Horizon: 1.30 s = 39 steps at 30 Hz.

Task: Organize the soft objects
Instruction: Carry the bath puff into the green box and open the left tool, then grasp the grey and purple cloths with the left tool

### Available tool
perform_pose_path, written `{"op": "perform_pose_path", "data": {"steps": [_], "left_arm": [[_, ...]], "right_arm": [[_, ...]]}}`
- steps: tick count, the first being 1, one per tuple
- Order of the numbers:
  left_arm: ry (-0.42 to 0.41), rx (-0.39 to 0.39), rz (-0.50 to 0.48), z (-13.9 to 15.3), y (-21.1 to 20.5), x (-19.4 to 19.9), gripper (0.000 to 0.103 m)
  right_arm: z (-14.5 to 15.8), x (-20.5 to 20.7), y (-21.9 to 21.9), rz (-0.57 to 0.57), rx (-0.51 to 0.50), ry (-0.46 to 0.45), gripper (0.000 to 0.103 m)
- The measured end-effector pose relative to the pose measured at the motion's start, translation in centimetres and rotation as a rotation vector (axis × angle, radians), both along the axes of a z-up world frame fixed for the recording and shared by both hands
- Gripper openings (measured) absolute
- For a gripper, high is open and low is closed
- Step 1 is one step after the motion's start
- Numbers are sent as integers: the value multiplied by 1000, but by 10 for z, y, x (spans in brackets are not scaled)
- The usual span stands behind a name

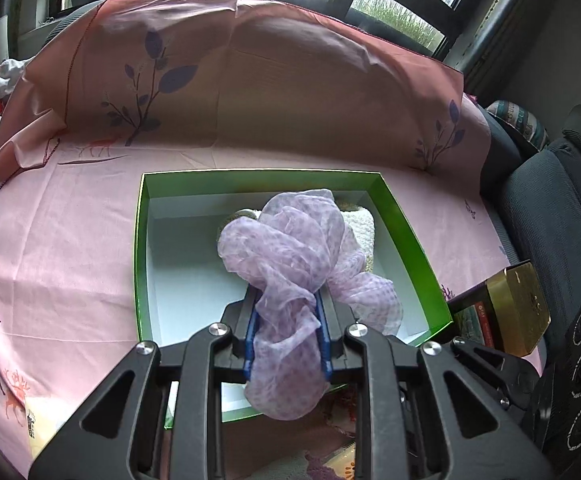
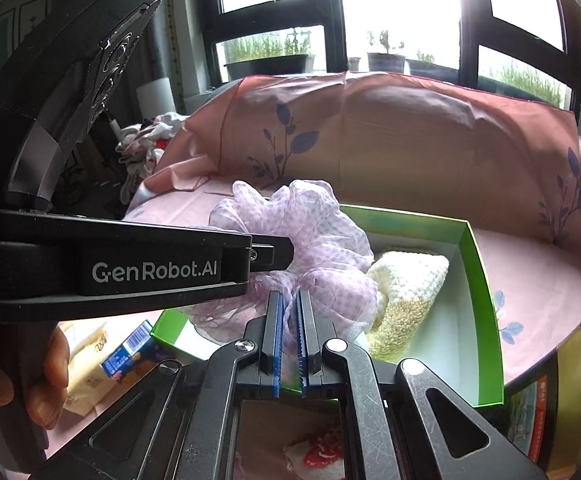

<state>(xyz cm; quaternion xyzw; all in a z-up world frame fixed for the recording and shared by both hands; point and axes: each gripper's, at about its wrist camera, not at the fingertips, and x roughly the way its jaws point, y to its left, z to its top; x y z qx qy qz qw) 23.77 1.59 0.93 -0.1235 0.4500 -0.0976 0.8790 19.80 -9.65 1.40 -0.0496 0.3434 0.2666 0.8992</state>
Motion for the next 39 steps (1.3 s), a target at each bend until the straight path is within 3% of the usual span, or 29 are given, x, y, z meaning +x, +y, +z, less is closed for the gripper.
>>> {"op": "perform_pose_path", "data": {"steps": [5,8,10,12,14,15,16,18,25,33,35,37,39], "left_arm": [[67,16,38,-25,8,16,28],[87,15,60,-30,13,19,56],[81,19,68,-28,15,19,70],[79,28,75,-24,18,18,75],[69,38,86,-18,21,15,80],[62,39,93,-14,23,13,84],[55,34,99,-10,26,11,84],[39,28,110,-1,30,6,84],[-2,85,134,21,43,-21,84],[-19,100,157,26,50,-75,85],[-14,107,162,23,49,-91,89],[-6,106,160,18,48,-106,103],[0,105,145,13,44,-122,102]], "right_arm": [[-16,16,2,-9,17,72,7],[-19,21,3,-11,2,92,7],[-18,19,3,-16,-9,89,14],[-15,17,0,-17,-2,90,19],[-10,13,-6,-32,15,83,32],[-6,11,-9,-44,26,75,44],[-2,9,-13,-58,38,63,54],[8,2,-23,-83,62,39,60],[24,-29,-52,-115,89,17,61],[12,-76,-71,-119,62,35,61],[6,-85,-74,-115,70,56,61],[0,-95,-75,-108,62,72,61],[-7,-107,-75,-96,56,84,61]]}}
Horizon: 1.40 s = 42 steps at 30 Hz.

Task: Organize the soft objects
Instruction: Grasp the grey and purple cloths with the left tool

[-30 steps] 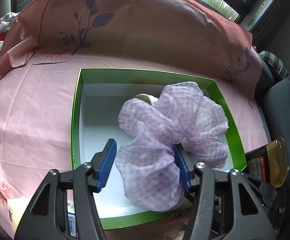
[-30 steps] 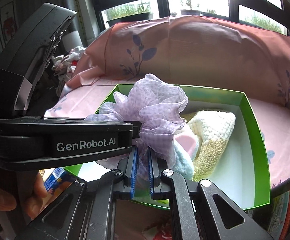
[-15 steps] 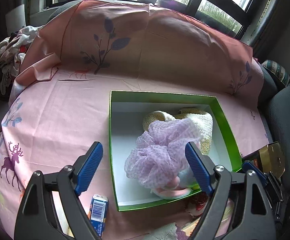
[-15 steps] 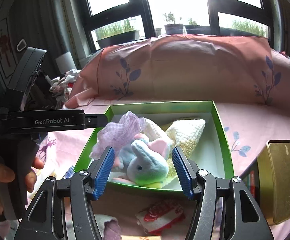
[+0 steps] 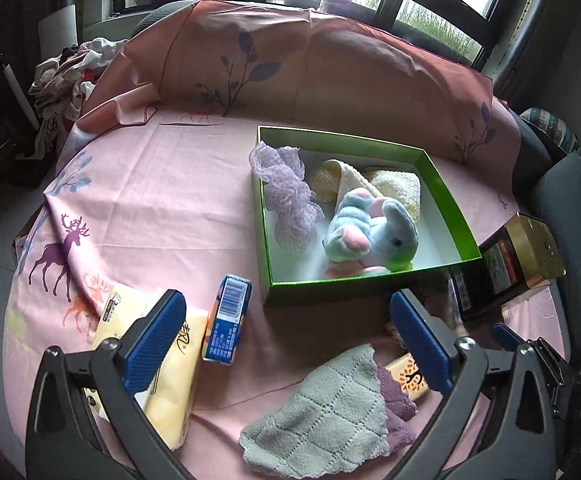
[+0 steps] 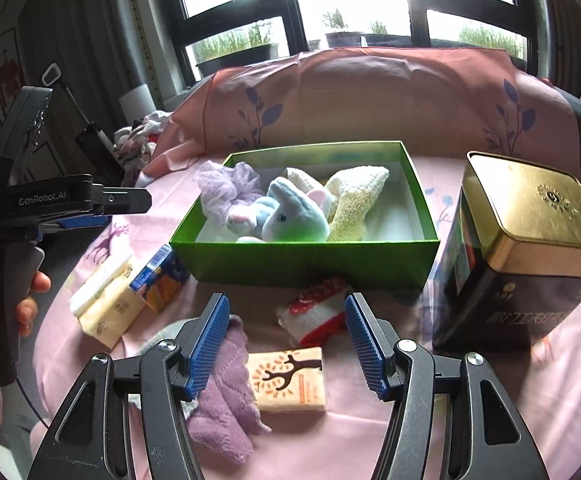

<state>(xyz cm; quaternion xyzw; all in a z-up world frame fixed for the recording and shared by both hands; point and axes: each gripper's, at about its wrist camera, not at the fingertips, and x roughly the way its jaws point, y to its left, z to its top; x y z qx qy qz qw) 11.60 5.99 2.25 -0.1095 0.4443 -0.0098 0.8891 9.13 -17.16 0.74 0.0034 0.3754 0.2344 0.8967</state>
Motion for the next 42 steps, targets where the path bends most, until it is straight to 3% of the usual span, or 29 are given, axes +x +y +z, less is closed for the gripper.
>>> {"op": "perform_pose_path", "data": {"steps": [9,17,24,27,29,31,33,36,38,39,40,42], "left_arm": [[47,4,-40,-40,-10,-56,102],[127,-120,-32,-85,-7,-77,102],[183,-262,-10,-110,1,-82,101],[169,-313,-4,-110,4,-82,100],[156,-350,-13,-109,5,-82,91],[155,-394,-18,-109,7,-82,67],[154,-411,-22,-110,7,-82,59],[133,-439,-30,-109,11,-85,40],[117,-450,-28,-106,13,-85,38],[112,-462,-34,-106,14,-85,31],[110,-475,-37,-106,15,-86,17],[106,-487,-31,-104,17,-86,15]], "right_arm": [[-32,-42,7,57,8,86,61],[-61,-61,7,59,35,163,61],[-76,-64,6,74,83,211,61],[-79,-62,9,87,100,222,61],[-81,-61,10,95,112,221,61],[-80,-61,12,108,131,213,50],[-78,-60,13,105,127,201,42],[-76,-59,15,108,102,177,30],[-74,-59,15,109,112,165,25],[-72,-59,14,106,118,156,21],[-70,-59,13,103,120,151,19],[-66,-58,13,110,114,146,18]]}}
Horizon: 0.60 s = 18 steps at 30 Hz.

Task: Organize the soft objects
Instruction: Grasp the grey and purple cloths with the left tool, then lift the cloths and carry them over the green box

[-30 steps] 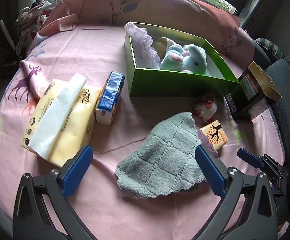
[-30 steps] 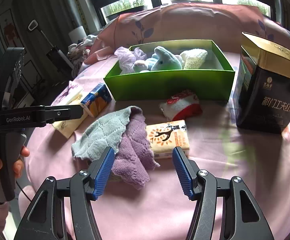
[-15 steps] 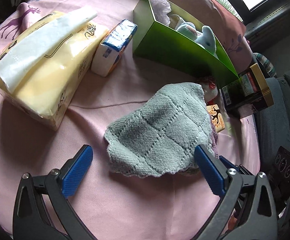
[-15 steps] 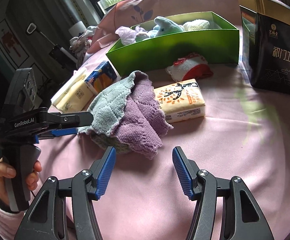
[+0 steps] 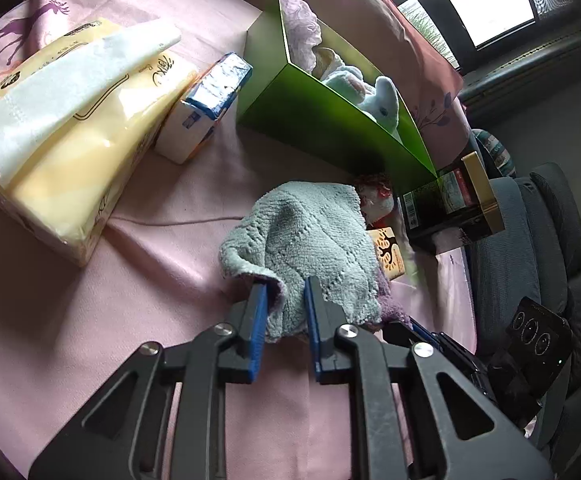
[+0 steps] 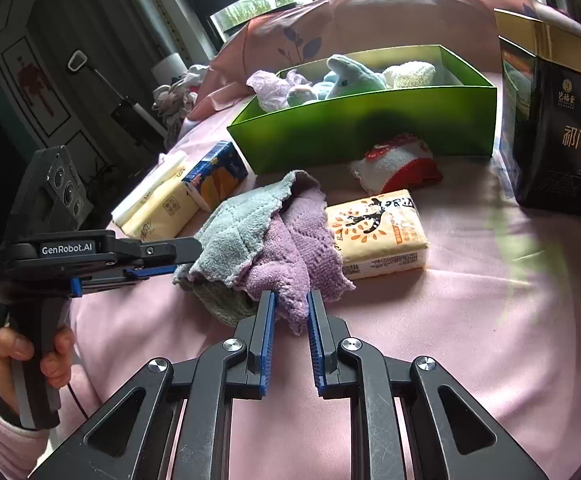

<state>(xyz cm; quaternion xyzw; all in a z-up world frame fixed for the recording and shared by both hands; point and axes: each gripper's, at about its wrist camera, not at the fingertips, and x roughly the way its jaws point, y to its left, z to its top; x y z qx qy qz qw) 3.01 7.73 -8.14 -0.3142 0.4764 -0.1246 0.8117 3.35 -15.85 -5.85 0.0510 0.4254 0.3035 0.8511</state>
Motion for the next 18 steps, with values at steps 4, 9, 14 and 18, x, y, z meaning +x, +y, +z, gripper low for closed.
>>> {"op": "perform_pose_path", "data": {"steps": [4,9,14,18], "left_arm": [[-38,-34,9,10,5,-3,8],[-95,-69,-9,30,6,-5,7],[-145,-97,-23,50,5,-3,7],[-174,-84,-34,63,4,2,7]], "right_arm": [[17,-4,1,3,-13,-62,11],[40,-4,2,11,15,-119,7],[65,1,9,26,48,-178,7],[84,5,14,31,65,-225,7]]}}
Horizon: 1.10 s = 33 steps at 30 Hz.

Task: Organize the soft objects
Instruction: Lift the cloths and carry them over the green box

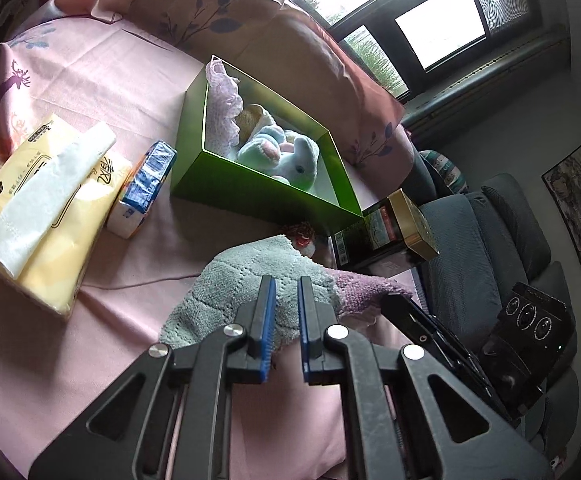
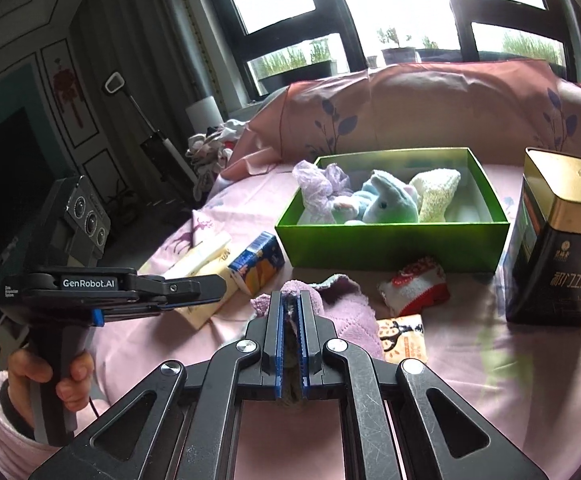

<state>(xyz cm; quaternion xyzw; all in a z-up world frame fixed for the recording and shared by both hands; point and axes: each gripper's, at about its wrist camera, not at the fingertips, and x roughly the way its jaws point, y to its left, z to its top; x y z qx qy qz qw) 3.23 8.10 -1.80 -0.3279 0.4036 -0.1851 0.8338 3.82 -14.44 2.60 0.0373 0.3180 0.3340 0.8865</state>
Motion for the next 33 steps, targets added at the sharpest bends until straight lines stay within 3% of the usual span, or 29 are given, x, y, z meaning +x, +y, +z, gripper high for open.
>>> {"op": "perform_pose_path", "data": {"steps": [2,3,7,9,12,14,18,19,21,26,33], "left_arm": [[19,30,-26,-1,-4,4,8],[33,57,-27,-4,-6,6,13],[45,134,-72,-18,-17,-3,55],[27,157,-97,-19,-24,-7,57],[-13,298,-105,-15,-39,-9,65],[-39,408,-93,-13,-50,-4,65],[-85,499,-87,-14,-62,13,59],[-77,508,-85,-17,-61,17,35],[-52,499,-86,-20,-60,25,7],[-111,504,-45,-4,-53,16,7],[-223,534,-50,55,-51,26,7]], "right_arm": [[5,3,3,-5,-12,-10,7],[4,5,4,-11,-24,-8,7],[-6,11,3,-24,-39,33,7],[-9,13,2,-25,-37,41,7],[-3,13,3,-11,-11,36,7],[5,11,4,11,15,26,7],[14,6,10,30,14,3,7],[14,5,11,26,7,0,7],[14,6,10,22,10,2,7],[20,9,4,11,28,-14,7],[50,15,5,18,38,-96,7]]}}
